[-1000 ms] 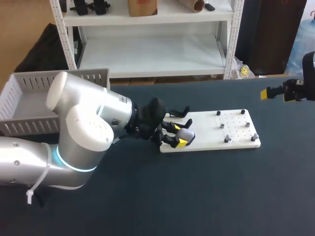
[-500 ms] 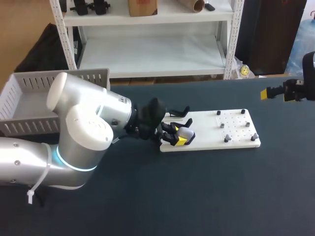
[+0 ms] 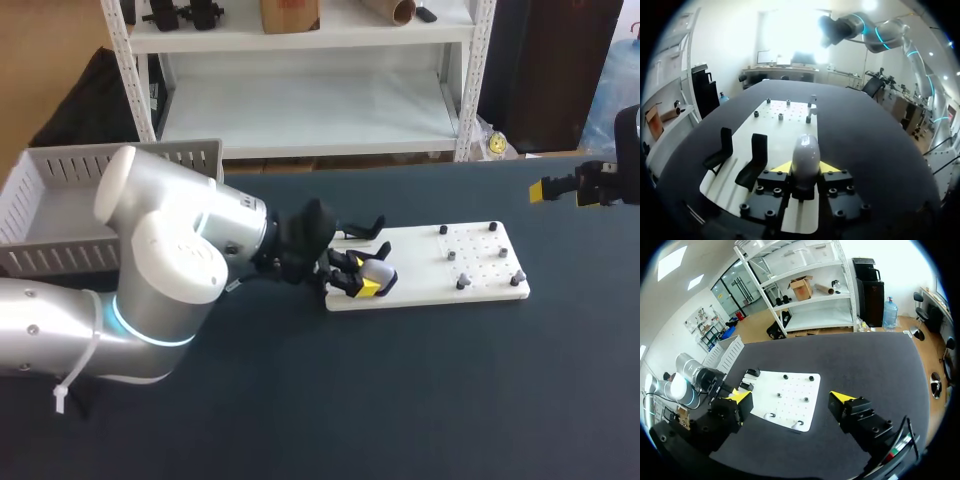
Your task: Pick up each earbud case from the left stands, insert the matching earbuds, close the lid, and place the case in the box.
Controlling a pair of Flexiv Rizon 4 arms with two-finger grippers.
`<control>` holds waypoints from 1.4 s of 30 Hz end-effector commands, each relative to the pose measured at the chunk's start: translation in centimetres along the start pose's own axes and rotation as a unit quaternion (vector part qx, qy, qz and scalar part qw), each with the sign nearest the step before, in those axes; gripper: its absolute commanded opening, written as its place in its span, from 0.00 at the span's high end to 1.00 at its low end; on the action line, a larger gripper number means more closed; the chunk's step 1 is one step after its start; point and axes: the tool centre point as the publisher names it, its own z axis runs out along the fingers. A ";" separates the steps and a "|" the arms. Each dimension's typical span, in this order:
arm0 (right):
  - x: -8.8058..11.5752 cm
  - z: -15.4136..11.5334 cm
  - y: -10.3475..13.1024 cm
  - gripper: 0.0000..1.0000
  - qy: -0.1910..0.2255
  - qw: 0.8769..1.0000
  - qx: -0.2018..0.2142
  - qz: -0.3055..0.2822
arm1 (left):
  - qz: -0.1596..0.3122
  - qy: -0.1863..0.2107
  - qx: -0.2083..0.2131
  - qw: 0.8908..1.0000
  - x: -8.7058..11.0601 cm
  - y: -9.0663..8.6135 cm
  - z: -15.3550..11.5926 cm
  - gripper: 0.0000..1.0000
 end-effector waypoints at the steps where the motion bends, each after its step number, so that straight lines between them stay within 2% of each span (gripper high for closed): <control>1: 0.0 0.0 -0.1 0.00 0.000 1.000 -0.002 0.000 | 0.001 0.002 0.005 1.000 0.2 0.2 0.0 1.00; 29: 0.0 0.0 -0.1 0.00 0.000 1.000 -0.002 0.000 | 0.004 0.012 0.013 1.000 1.3 -0.1 -0.7 1.00; 42: 0.0 0.0 -0.1 0.00 0.000 1.000 -0.002 0.000 | 0.028 -0.015 0.000 1.000 -0.8 -0.5 -2.0 1.00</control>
